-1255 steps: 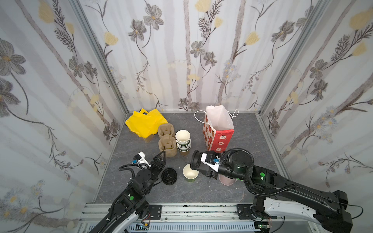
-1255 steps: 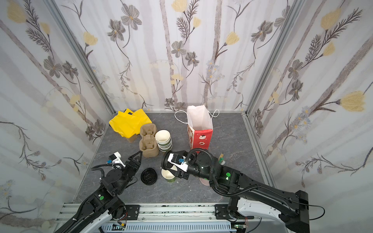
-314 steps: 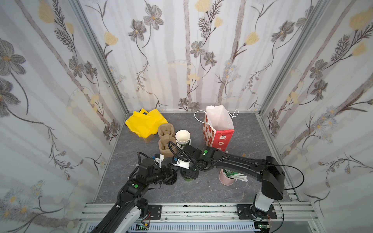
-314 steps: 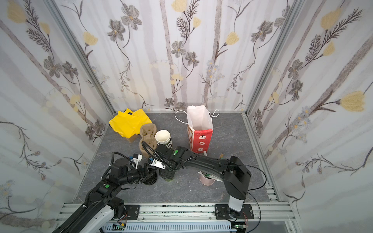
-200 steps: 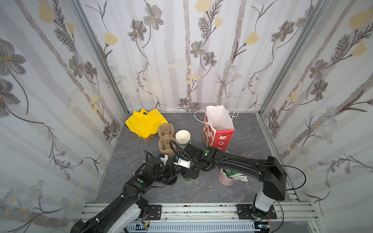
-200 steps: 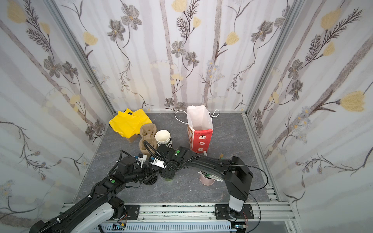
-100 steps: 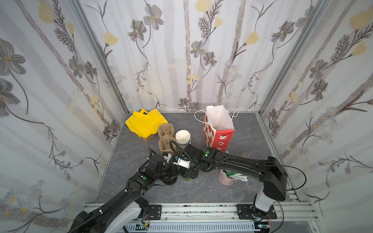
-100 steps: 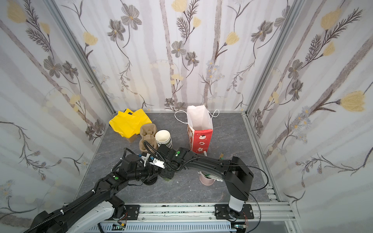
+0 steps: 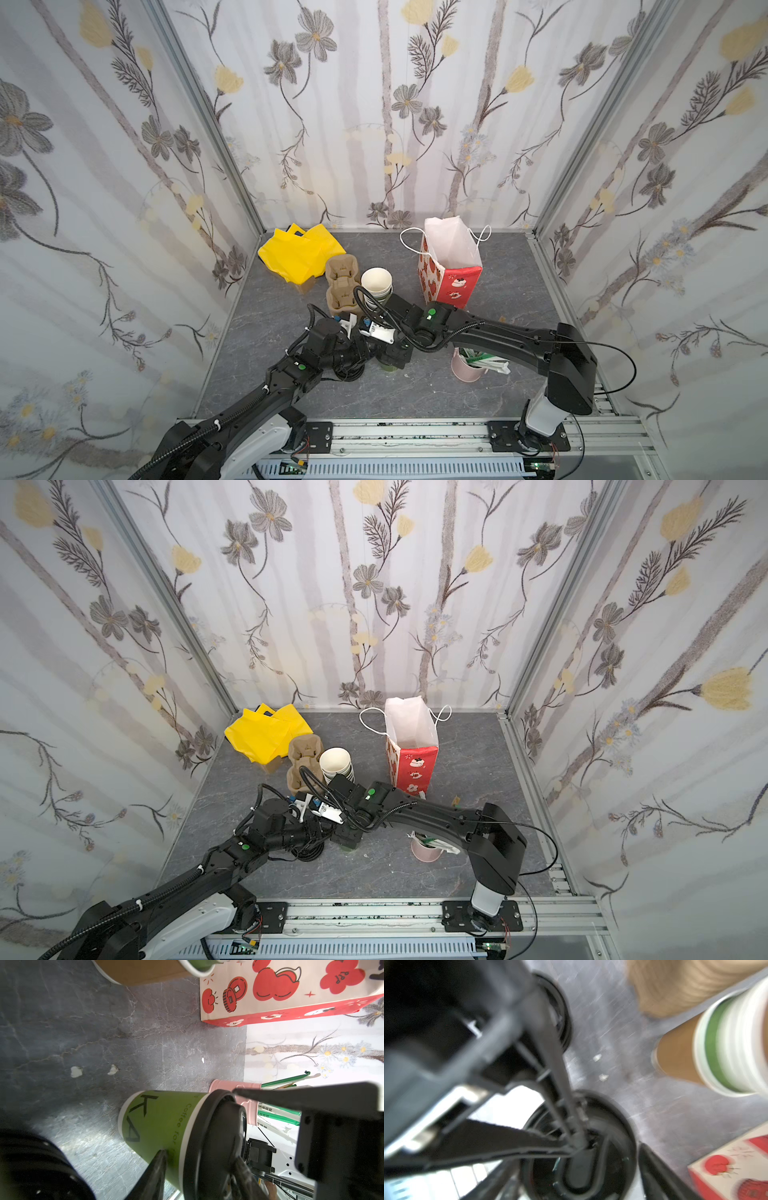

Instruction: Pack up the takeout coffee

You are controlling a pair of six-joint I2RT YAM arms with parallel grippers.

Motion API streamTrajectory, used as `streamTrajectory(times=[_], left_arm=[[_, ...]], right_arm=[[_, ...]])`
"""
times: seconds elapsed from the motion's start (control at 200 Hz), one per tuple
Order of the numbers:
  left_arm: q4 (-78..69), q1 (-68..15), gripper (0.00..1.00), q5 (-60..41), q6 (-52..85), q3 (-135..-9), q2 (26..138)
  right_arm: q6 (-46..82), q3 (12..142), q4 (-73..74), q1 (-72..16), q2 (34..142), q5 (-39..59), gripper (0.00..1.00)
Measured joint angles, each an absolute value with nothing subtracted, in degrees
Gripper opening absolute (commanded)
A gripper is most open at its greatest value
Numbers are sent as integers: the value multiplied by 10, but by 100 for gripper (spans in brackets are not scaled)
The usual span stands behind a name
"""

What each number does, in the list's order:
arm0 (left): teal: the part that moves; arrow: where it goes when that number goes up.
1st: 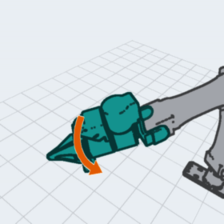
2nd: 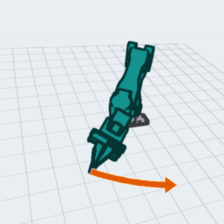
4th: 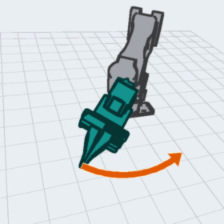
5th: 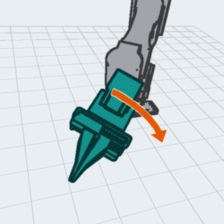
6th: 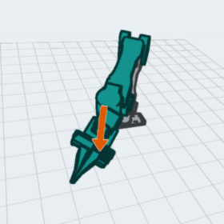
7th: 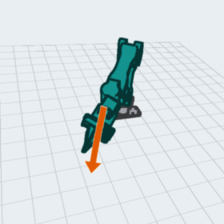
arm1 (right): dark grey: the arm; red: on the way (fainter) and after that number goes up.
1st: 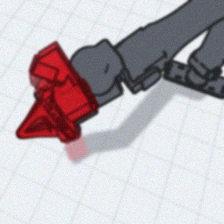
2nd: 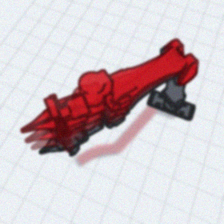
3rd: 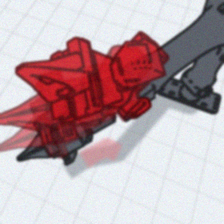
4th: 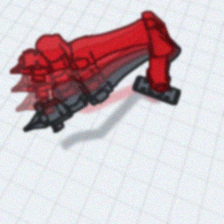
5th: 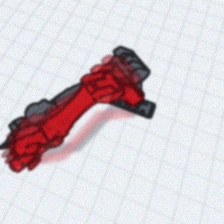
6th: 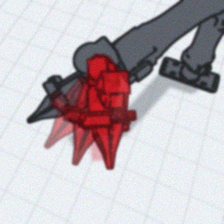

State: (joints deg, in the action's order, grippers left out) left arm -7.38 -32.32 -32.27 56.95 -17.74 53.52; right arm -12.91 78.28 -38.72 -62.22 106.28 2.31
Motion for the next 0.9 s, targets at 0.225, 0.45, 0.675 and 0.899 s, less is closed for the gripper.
streamTrajectory(times=[0.225,0.45,0.675,0.899], left_arm=[[-77,-324,51,-321,569,-176,536],[-71,-325,60,-319,569,-177,535],[-38,-325,66,-311,569,-182,514],[-16,-325,67,-311,569,-185,498]], right_arm=[[-125,786,-385,-613,1027,39,100],[-96,785,-371,-597,977,46,92],[74,736,-296,-561,902,38,81],[238,656,-270,-557,856,33,57]])
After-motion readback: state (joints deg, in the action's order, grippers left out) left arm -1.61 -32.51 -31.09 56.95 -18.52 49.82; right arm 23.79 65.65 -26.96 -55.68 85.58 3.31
